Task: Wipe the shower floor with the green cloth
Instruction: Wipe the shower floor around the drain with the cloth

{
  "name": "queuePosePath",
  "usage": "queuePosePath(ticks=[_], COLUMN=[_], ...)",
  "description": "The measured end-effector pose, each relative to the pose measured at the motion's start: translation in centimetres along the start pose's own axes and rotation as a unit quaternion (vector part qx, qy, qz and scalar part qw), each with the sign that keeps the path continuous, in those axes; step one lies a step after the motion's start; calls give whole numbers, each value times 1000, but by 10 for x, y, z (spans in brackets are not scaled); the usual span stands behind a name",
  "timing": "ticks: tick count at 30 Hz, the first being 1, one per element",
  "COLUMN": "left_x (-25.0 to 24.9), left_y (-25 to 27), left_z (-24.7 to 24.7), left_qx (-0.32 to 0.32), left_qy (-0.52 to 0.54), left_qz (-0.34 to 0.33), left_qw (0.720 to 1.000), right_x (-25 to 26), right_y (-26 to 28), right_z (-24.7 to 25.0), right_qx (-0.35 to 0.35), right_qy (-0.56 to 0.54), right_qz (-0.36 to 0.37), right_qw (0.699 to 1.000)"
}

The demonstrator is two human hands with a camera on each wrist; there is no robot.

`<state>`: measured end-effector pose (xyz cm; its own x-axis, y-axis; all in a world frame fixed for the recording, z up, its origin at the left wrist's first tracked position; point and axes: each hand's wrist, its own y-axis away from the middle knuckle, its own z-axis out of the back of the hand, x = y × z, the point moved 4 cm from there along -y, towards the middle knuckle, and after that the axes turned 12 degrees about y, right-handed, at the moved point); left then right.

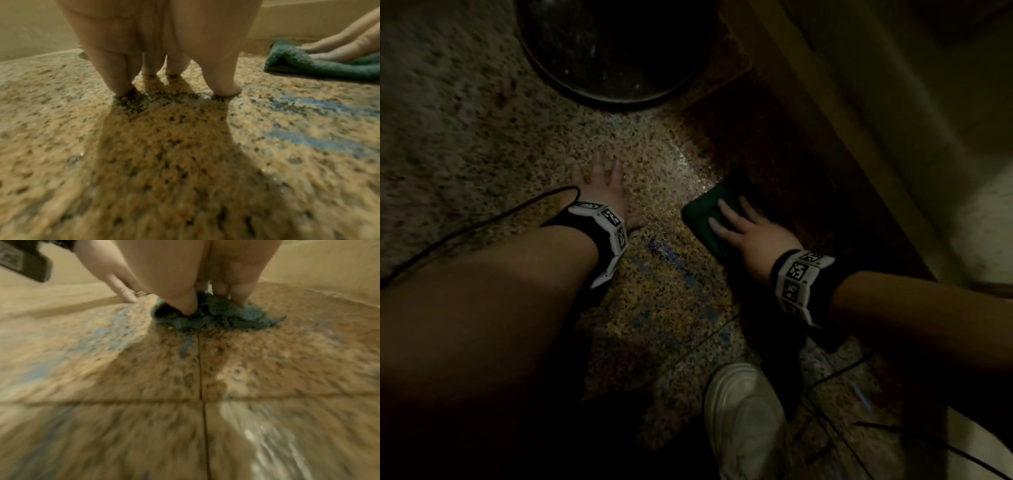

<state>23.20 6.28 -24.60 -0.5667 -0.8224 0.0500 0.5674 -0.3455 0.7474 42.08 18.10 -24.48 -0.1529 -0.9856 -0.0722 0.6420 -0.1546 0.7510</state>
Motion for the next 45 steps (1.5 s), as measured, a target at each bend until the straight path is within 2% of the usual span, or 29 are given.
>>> queuePosePath(ticks=[8,13,18,23,29,37,45], left_x=[0,8,24,43,57,86,114], left_y=[-7,2,4,8,18,30,34], left_z=[-3,-10,-22,-28,-47,-51,-57], left_qx=[-7,-23,-50,-44,-27,-18,-8], left_qy=[10,8,-49,-21,27,-2,21], left_qz=[8,-27,-80,-48,-49,-50,-69], left_qw=[1000,999,994,998,998,999,997], right_x=[7,19,17,26,33,59,70], right_y=[-18,-51,-39,-14,-17,-48,-17], right_z=[28,65,49,12,24,82,27], right_qx=[-17,-36,-25,11,13,-7,12], right_qy=[-23,-70,-9,55,16,-39,65], right_qz=[-24,-42,-3,58,31,-13,33], right_qw=[999,996,1000,997,999,999,997])
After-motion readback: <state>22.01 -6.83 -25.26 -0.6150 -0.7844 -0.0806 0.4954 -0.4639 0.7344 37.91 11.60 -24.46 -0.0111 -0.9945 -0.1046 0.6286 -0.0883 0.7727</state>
